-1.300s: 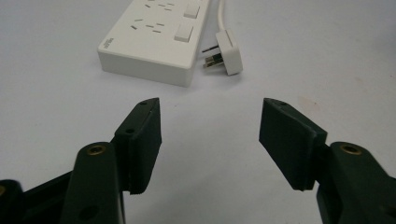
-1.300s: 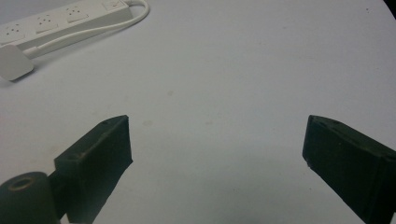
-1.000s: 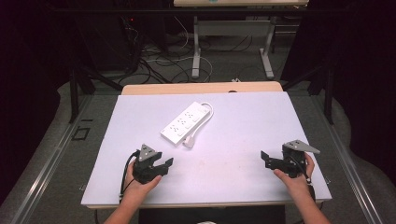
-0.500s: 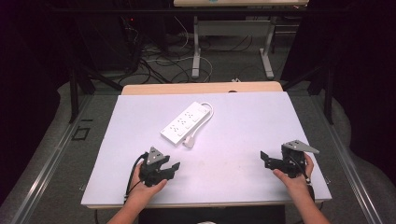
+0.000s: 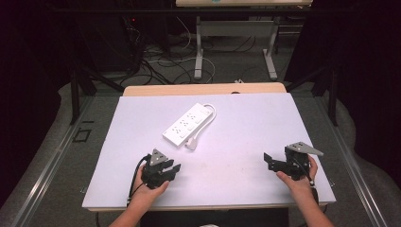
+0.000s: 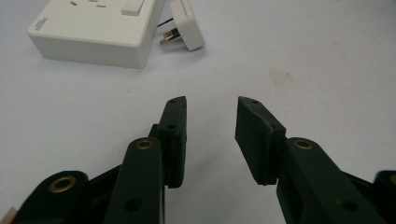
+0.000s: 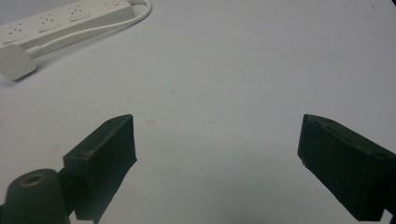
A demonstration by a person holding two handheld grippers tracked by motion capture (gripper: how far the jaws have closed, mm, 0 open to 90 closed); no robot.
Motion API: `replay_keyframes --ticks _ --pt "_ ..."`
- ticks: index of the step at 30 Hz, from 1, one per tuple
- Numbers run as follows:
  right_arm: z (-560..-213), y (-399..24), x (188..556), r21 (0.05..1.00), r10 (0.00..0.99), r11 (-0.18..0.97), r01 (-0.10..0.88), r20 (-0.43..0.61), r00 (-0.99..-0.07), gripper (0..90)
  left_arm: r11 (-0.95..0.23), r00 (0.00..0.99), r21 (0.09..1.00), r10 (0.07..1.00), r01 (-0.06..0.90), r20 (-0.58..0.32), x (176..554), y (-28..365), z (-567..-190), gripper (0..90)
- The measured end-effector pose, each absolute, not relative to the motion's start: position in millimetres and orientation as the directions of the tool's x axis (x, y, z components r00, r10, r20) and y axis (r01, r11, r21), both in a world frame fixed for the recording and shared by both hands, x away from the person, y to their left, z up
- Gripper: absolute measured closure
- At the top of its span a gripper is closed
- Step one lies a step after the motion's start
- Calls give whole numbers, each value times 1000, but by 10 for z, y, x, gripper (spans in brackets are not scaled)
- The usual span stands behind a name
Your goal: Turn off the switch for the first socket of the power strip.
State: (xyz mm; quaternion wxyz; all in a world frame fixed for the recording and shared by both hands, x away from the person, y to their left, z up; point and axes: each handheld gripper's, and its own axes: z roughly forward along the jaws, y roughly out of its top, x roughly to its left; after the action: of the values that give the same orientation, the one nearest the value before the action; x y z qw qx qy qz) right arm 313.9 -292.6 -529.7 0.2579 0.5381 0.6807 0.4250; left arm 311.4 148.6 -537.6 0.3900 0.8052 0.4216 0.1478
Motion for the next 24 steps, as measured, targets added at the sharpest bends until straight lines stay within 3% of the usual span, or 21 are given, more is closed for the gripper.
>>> replay_keyframes --ticks 13,24 --pt "-5294 -2924 3134 857 954 61 512 101 -283 110 -307 565 735 815 604 -124 3182 1494 -5351 891" --pt "-5307 -2924 3140 857 956 48 512 109 -274 113 -281 540 728 829 625 -144 3320 1433 -5281 900"
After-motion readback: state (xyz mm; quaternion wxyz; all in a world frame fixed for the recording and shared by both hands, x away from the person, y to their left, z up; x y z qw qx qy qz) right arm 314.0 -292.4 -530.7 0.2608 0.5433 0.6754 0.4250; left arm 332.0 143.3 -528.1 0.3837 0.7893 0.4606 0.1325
